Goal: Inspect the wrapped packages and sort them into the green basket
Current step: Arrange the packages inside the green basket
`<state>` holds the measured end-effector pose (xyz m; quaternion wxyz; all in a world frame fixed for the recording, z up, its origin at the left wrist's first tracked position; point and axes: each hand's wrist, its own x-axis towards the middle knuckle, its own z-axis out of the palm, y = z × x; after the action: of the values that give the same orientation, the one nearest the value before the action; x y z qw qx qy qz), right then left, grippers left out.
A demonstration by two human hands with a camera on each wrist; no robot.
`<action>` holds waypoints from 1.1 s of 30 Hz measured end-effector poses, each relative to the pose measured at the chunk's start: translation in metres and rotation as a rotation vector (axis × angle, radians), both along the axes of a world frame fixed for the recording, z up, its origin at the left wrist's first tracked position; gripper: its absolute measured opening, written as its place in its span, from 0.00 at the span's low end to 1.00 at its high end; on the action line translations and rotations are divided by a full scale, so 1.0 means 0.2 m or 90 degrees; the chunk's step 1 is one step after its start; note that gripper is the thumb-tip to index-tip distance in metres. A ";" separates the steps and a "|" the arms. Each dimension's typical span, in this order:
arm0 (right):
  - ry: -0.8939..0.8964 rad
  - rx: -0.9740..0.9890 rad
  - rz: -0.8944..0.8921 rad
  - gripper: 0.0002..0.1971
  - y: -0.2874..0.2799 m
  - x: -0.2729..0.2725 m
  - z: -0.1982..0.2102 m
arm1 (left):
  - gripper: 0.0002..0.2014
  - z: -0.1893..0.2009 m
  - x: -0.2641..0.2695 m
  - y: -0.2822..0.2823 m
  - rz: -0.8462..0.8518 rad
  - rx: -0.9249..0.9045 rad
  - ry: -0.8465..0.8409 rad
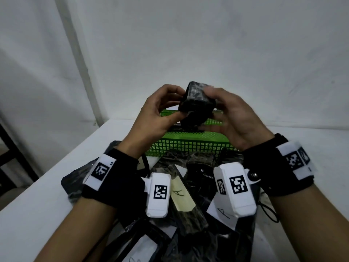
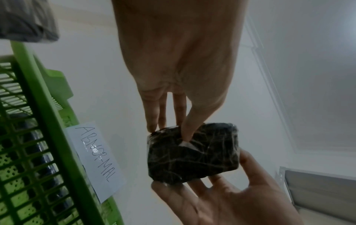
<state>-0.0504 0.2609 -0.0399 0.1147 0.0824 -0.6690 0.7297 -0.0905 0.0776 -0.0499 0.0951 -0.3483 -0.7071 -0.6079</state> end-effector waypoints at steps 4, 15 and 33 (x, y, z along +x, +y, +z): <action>0.117 0.032 -0.099 0.09 -0.01 -0.02 -0.01 | 0.12 0.00 0.01 0.01 0.015 0.001 -0.064; 0.269 0.166 -0.029 0.20 -0.02 -0.03 -0.05 | 0.23 0.02 0.00 -0.01 -0.053 0.117 -0.245; 0.110 0.112 -0.146 0.21 0.02 -0.04 -0.05 | 0.20 0.02 0.03 0.01 -0.040 0.079 -0.114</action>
<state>-0.0582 0.2641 -0.0509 0.2466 0.0781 -0.7230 0.6407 -0.0851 0.0788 -0.0468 0.0340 -0.3077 -0.6626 -0.6820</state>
